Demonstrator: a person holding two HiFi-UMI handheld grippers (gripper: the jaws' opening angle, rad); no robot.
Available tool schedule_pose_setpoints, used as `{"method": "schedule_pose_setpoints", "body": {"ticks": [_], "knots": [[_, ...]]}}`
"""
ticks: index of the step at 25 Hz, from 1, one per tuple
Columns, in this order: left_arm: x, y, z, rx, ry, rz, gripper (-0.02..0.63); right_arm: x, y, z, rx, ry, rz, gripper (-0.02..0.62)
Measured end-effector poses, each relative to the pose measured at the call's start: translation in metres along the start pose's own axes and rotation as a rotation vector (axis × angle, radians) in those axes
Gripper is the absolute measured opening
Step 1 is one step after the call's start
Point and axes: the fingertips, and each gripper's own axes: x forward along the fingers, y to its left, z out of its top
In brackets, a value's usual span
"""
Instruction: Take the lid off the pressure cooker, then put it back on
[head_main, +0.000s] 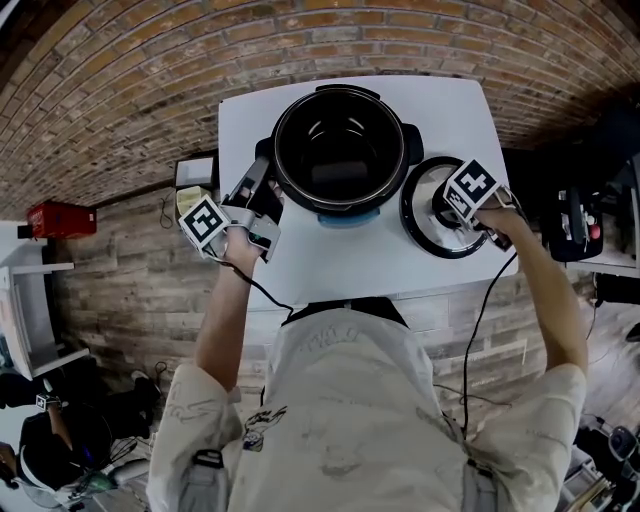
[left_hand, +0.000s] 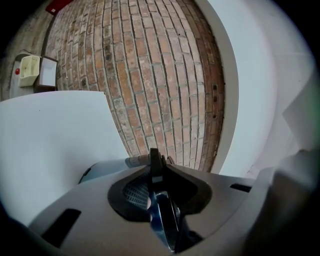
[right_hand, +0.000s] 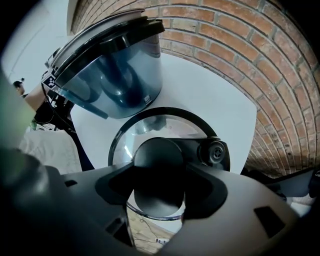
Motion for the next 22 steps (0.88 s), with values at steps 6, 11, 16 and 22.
{"method": "schedule_pose_setpoints", "body": {"ticks": [6, 11, 16, 22], "knots": [[-0.001, -0.001, 0.000, -0.005, -0.004, -0.002, 0.095, 0.018, 0.004, 0.004, -0.002, 0.008, 0.011, 0.293], [-0.001, 0.000, -0.001, -0.006, -0.004, 0.006, 0.095, 0.033, 0.009, 0.003, -0.010, 0.009, 0.010, 0.293], [-0.001, -0.002, 0.000, -0.011, -0.006, 0.000, 0.094, 0.034, 0.010, 0.005, -0.012, 0.008, 0.008, 0.293], [-0.001, -0.001, -0.001, -0.011, -0.008, -0.004, 0.094, 0.034, 0.009, 0.004, -0.012, 0.017, 0.009, 0.293]]}}
